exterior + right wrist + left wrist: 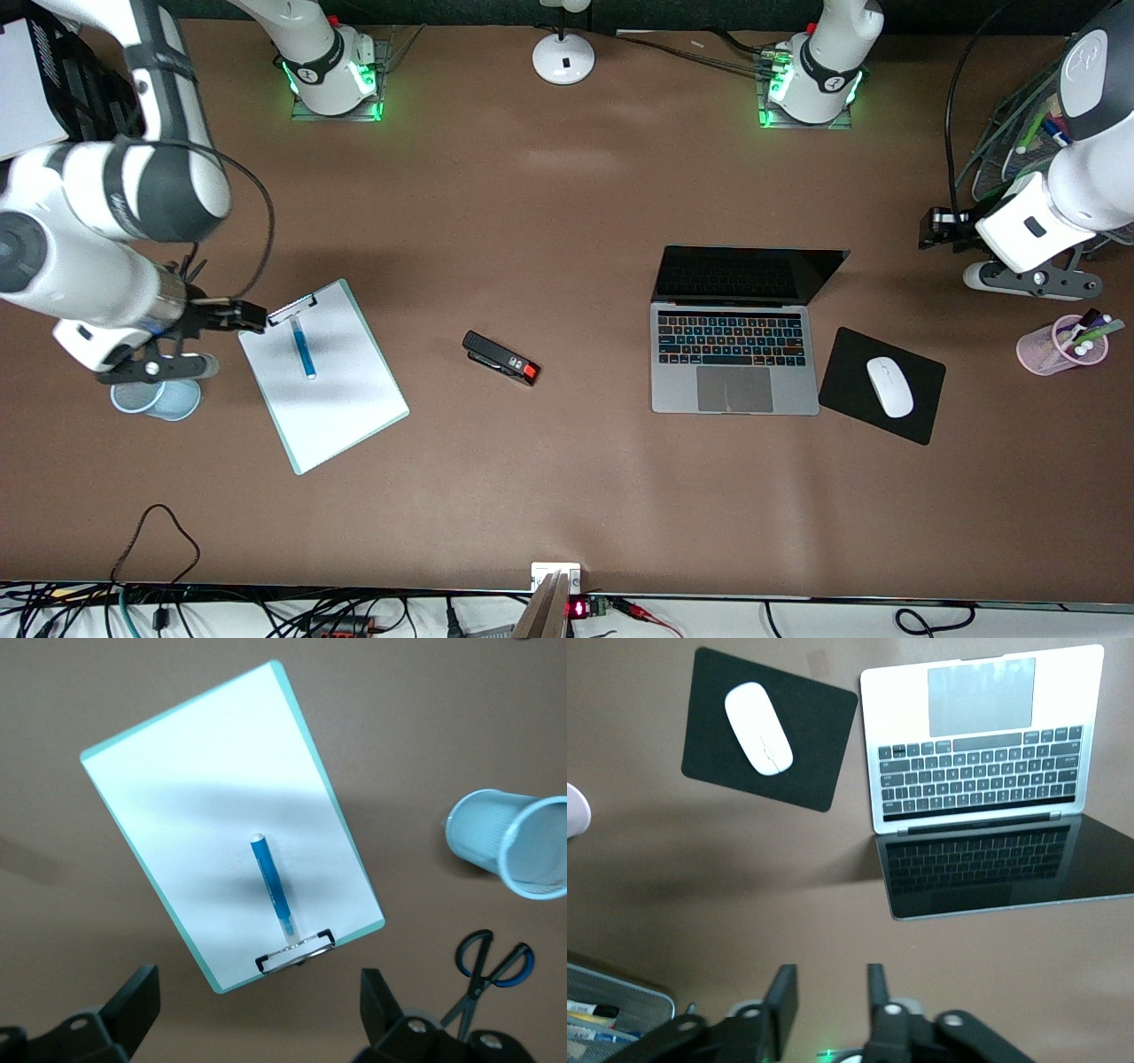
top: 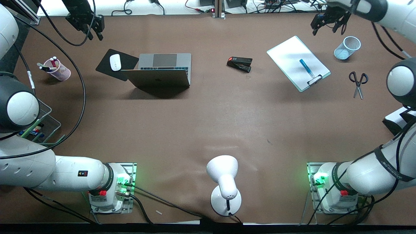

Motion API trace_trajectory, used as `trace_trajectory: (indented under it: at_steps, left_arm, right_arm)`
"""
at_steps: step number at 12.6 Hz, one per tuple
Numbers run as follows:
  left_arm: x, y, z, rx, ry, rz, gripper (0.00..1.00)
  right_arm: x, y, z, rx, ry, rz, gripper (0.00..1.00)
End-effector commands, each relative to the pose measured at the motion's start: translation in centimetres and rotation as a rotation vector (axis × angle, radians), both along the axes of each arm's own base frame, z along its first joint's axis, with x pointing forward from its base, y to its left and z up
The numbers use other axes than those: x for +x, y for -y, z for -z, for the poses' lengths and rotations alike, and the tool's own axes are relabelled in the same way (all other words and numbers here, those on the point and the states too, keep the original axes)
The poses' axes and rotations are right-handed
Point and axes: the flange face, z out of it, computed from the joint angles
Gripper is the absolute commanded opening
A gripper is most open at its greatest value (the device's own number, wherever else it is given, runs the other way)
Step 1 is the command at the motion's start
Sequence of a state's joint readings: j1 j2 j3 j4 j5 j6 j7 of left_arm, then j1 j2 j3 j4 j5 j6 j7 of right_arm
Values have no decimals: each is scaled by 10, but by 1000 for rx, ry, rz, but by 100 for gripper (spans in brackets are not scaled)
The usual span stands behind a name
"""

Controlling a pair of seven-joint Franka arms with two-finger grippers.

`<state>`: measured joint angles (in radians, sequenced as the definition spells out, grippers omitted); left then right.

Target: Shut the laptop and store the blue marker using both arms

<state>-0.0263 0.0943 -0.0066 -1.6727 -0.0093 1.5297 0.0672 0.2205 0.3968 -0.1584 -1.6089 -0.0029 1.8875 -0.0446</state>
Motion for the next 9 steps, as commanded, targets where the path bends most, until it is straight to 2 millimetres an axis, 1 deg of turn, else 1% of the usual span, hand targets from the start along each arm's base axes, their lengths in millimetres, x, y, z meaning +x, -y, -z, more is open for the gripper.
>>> trace_trajectory:
  at_steps: [1, 3, 4, 5, 6, 7, 8, 9]
  left_arm:
    - [-6, 3, -1, -26, -62, 4, 5]
    - [-21, 14, 8, -52, -132, -53, 4]
    - [-28, 23, 8, -53, -139, -67, 2]
    - [-39, 40, 12, -34, -155, -82, 2]
    - [-51, 52, 15, -13, -164, -108, 2]
    - [-58, 64, 19, -1, -168, -108, 1]
    - [-66, 69, 21, 4, -166, -100, 1]
    - [-72, 70, 25, 6, -166, -102, 1]
  right_arm:
    - [8, 0, 39, -10, -42, -38, 100]
    - [13, -1, 74, -11, -63, -101, 100]
    - [16, 0, 88, -8, -62, -143, 100]
    - [19, 1, 101, -4, -56, -195, 100]
    - [21, 1, 111, -1, -53, -230, 100]
    - [22, 1, 118, -2, -44, -237, 100]
    - [24, -1, 130, -6, -42, -243, 100]
    - [23, -3, 143, -9, -52, -249, 100]
